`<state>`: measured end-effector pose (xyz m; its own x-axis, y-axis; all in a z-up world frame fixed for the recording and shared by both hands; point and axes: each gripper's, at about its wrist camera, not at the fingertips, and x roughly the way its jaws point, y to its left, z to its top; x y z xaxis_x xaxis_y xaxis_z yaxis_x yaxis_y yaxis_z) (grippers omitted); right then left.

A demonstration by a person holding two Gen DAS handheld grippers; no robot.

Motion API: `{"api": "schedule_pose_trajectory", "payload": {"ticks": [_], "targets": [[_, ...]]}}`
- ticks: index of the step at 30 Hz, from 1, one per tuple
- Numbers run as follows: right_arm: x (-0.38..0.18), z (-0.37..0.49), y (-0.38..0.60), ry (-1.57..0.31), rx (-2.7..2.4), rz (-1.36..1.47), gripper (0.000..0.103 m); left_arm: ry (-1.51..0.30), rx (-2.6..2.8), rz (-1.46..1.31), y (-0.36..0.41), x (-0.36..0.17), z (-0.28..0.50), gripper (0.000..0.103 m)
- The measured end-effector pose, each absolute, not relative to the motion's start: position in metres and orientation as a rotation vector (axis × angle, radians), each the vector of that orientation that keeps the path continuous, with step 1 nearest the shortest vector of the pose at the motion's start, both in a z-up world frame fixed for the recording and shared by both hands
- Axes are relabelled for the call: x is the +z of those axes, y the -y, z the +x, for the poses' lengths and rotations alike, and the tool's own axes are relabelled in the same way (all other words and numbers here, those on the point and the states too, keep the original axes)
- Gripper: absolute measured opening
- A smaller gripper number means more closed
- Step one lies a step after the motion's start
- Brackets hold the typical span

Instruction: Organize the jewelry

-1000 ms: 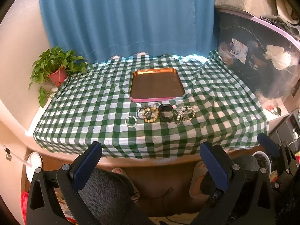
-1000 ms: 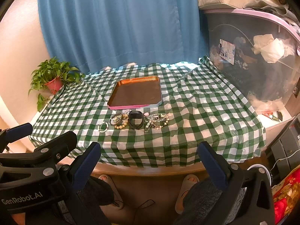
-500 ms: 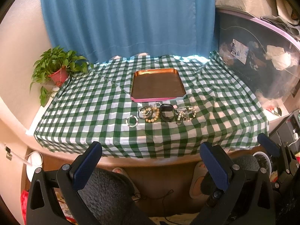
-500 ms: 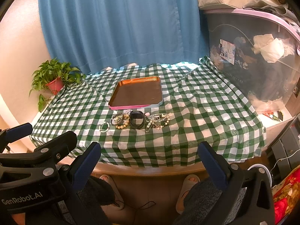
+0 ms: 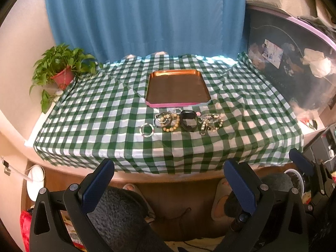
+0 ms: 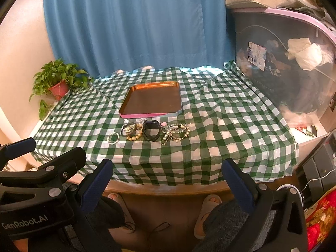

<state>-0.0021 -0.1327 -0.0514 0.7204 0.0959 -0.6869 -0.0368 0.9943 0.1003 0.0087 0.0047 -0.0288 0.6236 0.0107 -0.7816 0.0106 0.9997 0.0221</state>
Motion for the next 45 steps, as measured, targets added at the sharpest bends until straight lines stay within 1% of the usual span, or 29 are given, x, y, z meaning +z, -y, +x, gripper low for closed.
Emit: {"api": "schedule_pose_trajectory", "payload": {"ticks": [2, 5, 8, 12, 17, 22, 25, 28, 33, 36, 37, 38, 39, 40, 41, 42, 44, 45], "targets": [[-0.058, 0.005, 0.13, -0.772, 0.082, 0.075, 0.103, -0.902, -0.007, 0.03, -0.007, -0.036, 0.013, 0.103], [-0.073, 0.017, 0.13, -0.781, 0.108, 0.07, 0.103, -0.915, -0.019, 0.028, -0.008, -0.06, 0.031, 0.103], [-0.093, 0.028, 0.129, -0.792, 0.148, 0.071, 0.102, -0.93, -0.046, -0.031, -0.017, -0.086, 0.043, 0.103], [-0.117, 0.04, 0.126, -0.757, 0.182, 0.015, 0.101, -0.926, -0.08, -0.09, -0.029, -0.12, 0.061, 0.103], [-0.143, 0.059, 0.135, -0.716, 0.22, 0.002, 0.1, -0.924, -0.064, -0.039, -0.036, -0.149, 0.09, 0.103], [-0.163, 0.086, 0.156, -0.732, 0.247, 0.102, 0.101, -0.899, -0.081, 0.058, -0.045, -0.173, 0.123, 0.103], [-0.173, 0.105, 0.166, -0.746, 0.217, 0.116, 0.103, -0.901, -0.147, -0.011, -0.058, -0.183, 0.142, 0.103], [-0.18, 0.127, 0.17, -0.754, 0.238, 0.131, 0.103, -0.892, -0.219, -0.102, -0.068, -0.19, 0.165, 0.103], [-0.188, 0.164, 0.153, -0.761, 0.353, 0.106, 0.103, -0.874, -0.278, -0.084, -0.065, -0.205, 0.21, 0.103], [-0.191, 0.181, 0.138, -0.74, 0.417, 0.086, 0.103, -0.904, -0.287, -0.082, -0.065, -0.219, 0.233, 0.101], [-0.193, 0.188, 0.133, -0.742, 0.437, 0.081, 0.102, -0.915, -0.293, -0.087, -0.065, -0.224, 0.24, 0.1], [-0.196, 0.193, 0.128, -0.746, 0.452, 0.075, 0.101, -0.922, -0.306, -0.094, -0.065, -0.228, 0.245, 0.096], [-0.198, 0.199, 0.124, -0.748, 0.469, 0.07, 0.098, -0.925, -0.311, -0.1, -0.067, -0.232, 0.249, 0.089], [-0.2, 0.203, 0.12, -0.747, 0.479, 0.063, 0.093, -0.926, -0.311, -0.105, -0.068, -0.234, 0.252, 0.086], [-0.202, 0.207, 0.117, -0.746, 0.486, 0.054, 0.09, -0.927, -0.319, -0.116, -0.071, -0.236, 0.255, 0.079], [-0.205, 0.211, 0.114, -0.744, 0.489, 0.045, 0.086, -0.926, -0.329, -0.129, -0.073, -0.237, 0.257, 0.07], [-0.208, 0.216, 0.113, -0.742, 0.485, 0.045, 0.081, -0.921, -0.328, -0.151, -0.078, -0.238, 0.262, 0.062], [-0.211, 0.218, 0.113, -0.742, 0.486, 0.057, 0.076, -0.918, -0.326, -0.155, -0.08, -0.239, 0.263, 0.059]]}}
